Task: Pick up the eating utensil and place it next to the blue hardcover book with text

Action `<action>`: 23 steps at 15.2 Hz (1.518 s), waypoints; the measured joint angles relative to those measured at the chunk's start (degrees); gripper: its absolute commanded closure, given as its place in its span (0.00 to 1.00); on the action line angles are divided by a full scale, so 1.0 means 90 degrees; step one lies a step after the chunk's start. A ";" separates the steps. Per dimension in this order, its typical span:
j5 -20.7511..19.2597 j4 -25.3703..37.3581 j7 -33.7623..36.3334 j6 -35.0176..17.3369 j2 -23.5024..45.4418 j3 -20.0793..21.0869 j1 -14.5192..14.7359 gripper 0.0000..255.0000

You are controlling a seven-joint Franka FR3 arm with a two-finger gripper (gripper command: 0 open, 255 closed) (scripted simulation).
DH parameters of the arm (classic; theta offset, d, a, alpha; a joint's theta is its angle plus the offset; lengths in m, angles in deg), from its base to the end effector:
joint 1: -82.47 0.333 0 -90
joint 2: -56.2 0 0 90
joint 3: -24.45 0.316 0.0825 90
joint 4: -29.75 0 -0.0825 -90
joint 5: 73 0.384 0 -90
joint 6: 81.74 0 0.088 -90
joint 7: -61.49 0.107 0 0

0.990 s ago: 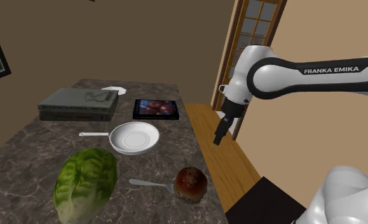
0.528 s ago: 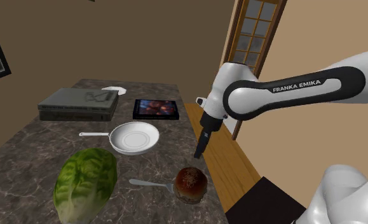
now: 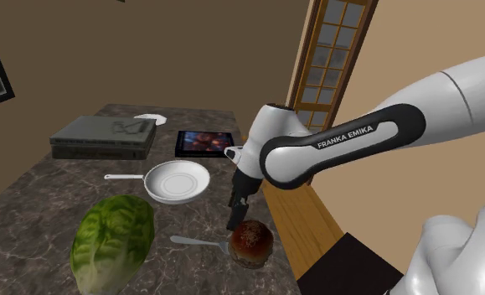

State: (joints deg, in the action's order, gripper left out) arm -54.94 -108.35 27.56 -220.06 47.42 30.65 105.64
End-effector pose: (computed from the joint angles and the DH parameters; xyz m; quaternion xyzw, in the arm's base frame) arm 0.4230 0.2403 0.3862 -0.8959 -0.4245 -0.0821 0.1018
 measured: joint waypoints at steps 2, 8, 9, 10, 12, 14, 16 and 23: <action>0.0083 0.0126 -0.0272 -0.0311 0.0329 0.0124 0.0164 0.00; 0.0248 0.0363 -0.0907 -0.1061 0.1107 0.0375 0.0460 0.00; 0.0257 0.0377 -0.0921 -0.1139 0.1192 0.0389 0.0474 0.00; 0.0273 0.0379 -0.0941 -0.1217 0.1268 0.0400 0.0484 0.00; 0.0312 0.0365 -0.0987 -0.1385 0.1419 0.0417 0.0499 0.00; 0.0318 0.0405 -0.0980 -0.1518 0.1584 0.0438 0.0524 0.00; 0.0325 0.0414 -0.0990 -0.1556 0.1630 0.0441 0.0526 0.00; 0.0326 0.0423 -0.0990 -0.1573 0.1653 0.0443 0.0529 1.00</action>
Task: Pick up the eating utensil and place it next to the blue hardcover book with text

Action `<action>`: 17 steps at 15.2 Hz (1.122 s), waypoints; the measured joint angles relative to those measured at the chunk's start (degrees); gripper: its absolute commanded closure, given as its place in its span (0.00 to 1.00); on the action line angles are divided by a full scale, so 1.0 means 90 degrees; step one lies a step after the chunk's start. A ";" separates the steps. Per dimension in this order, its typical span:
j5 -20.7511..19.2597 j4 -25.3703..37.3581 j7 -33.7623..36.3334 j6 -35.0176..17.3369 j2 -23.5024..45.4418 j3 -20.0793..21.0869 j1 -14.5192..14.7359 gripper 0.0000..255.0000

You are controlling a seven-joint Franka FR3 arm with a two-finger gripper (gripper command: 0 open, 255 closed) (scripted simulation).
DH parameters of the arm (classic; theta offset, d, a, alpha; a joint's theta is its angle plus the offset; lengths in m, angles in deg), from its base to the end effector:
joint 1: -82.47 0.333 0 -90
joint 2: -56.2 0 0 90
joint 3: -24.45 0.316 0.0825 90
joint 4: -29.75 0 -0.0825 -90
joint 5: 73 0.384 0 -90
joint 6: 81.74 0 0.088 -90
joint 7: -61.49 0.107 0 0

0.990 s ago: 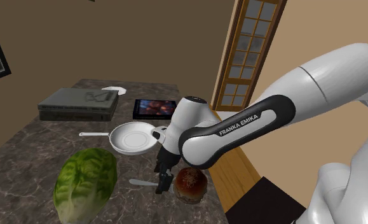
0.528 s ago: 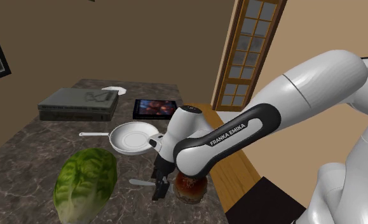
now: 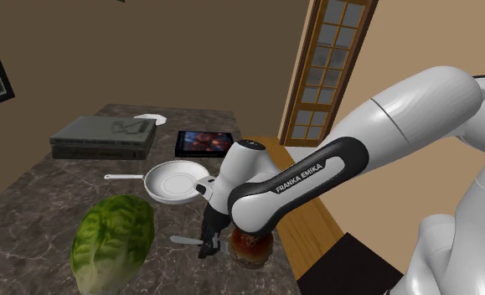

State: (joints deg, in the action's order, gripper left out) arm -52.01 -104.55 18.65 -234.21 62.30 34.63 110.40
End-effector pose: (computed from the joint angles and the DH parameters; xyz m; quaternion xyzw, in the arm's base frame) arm 0.4241 0.3196 0.3084 -0.8424 -0.5175 -0.1073 0.1056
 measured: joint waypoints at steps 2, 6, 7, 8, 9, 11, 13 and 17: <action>0.0000 0.0000 0.0000 0.0000 0.0000 0.0000 0.0000 1.00; 0.0000 0.0000 0.0000 0.0000 0.0000 -0.0001 0.0000 1.00; 0.0000 0.0001 0.0000 0.0000 0.0000 -0.0001 0.0000 1.00; 0.0000 0.0001 0.0000 -0.0001 0.0000 -0.0001 0.0000 1.00; -0.0017 0.0007 0.0022 0.0044 -0.0036 -0.0004 0.0000 1.00; -0.0054 0.0017 0.0073 0.0171 -0.0155 -0.0013 -0.0001 1.00; -0.0089 0.0039 0.0112 0.0306 -0.0268 -0.0025 -0.0009 1.00; -0.0188 0.0155 0.0228 0.0650 -0.0501 -0.0050 -0.0026 1.00</action>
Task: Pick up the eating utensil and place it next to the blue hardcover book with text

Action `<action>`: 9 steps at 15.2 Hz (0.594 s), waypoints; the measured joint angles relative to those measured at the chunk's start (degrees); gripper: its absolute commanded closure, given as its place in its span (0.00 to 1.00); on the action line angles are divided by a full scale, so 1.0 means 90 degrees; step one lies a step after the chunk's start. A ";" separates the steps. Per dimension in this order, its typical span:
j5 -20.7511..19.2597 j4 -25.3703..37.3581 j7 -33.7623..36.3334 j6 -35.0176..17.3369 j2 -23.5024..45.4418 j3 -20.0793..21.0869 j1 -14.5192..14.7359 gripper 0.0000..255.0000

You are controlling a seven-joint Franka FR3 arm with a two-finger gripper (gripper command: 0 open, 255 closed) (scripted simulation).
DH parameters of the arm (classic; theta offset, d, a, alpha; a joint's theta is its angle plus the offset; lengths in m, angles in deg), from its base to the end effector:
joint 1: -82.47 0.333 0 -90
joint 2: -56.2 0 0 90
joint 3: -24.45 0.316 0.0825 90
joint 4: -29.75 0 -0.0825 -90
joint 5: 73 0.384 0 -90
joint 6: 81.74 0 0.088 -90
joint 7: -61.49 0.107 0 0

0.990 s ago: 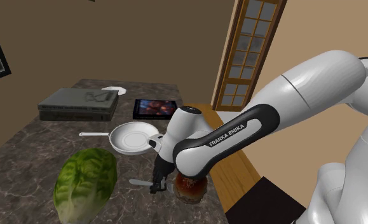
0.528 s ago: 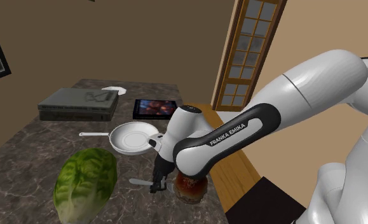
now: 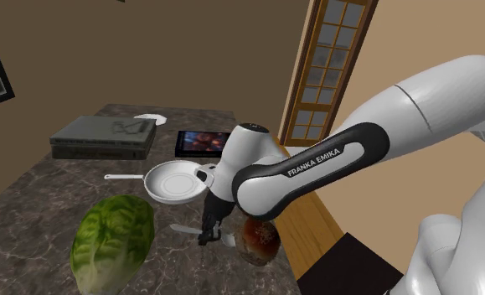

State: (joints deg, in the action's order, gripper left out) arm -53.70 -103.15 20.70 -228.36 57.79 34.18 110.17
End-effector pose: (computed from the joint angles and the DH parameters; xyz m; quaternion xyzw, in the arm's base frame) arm 0.4246 0.3188 0.3498 -0.8423 -0.5176 -0.1072 0.1057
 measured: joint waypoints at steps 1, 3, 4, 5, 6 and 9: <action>-0.0033 0.0051 0.0037 0.0104 -0.0055 -0.0007 -0.0006 1.00; -0.0065 0.0075 0.0095 0.0248 -0.0181 -0.0008 -0.0005 1.00; -0.0087 0.0109 0.0126 0.0333 -0.0235 -0.0010 -0.0008 1.00; -0.0103 0.0138 0.0147 0.0399 -0.0274 -0.0013 -0.0011 1.00; -0.0126 0.0174 0.0178 0.0509 -0.0349 -0.0020 -0.0018 1.00; -0.0184 0.0305 0.0254 0.0755 -0.0470 -0.0029 -0.0029 1.00</action>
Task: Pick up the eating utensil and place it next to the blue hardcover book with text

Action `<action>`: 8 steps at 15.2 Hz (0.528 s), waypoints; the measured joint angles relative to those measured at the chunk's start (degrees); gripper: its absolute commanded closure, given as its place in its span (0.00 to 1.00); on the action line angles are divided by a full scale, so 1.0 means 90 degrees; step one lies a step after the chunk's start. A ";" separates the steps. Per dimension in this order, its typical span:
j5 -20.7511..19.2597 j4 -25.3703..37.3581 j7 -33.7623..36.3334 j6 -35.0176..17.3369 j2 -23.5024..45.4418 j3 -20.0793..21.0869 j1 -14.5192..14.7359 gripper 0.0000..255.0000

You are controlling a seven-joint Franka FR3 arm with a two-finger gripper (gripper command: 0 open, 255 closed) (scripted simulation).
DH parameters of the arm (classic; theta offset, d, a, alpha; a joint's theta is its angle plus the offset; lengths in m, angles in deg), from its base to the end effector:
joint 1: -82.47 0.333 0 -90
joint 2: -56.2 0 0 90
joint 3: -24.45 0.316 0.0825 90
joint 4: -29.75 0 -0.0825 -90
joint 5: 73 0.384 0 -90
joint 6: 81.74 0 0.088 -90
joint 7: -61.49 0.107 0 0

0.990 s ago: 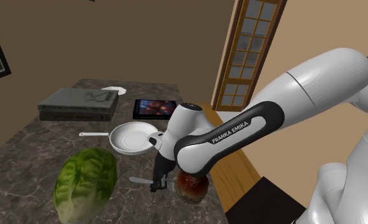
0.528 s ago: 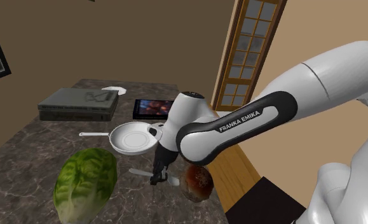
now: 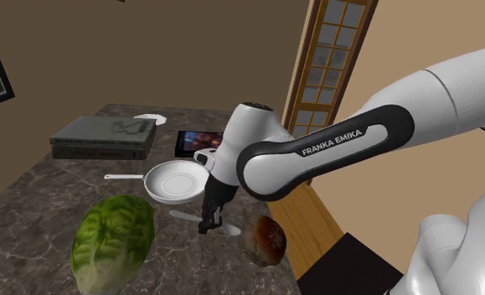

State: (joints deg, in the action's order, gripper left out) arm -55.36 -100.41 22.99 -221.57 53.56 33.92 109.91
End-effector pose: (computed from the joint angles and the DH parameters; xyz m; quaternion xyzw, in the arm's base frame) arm 0.4245 0.3200 0.3980 -0.8422 -0.5176 -0.1075 0.1057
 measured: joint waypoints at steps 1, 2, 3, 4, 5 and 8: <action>-0.0016 0.0027 0.0027 0.0089 -0.0065 -0.0002 -0.0003 1.00; -0.0031 0.0069 0.0046 0.0161 -0.0096 -0.0006 -0.0008 1.00; -0.0048 0.0120 0.0064 0.0243 -0.0126 -0.0011 -0.0014 1.00; -0.0064 0.0159 0.0094 0.0329 -0.0176 -0.0012 -0.0015 1.00; -0.0075 0.0198 0.0102 0.0410 -0.0217 -0.0020 -0.0023 1.00; -0.0122 0.0353 0.0174 0.0667 -0.0326 -0.0029 -0.0034 1.00</action>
State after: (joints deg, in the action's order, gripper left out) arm -56.46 -97.23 24.55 -215.56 50.62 33.66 109.60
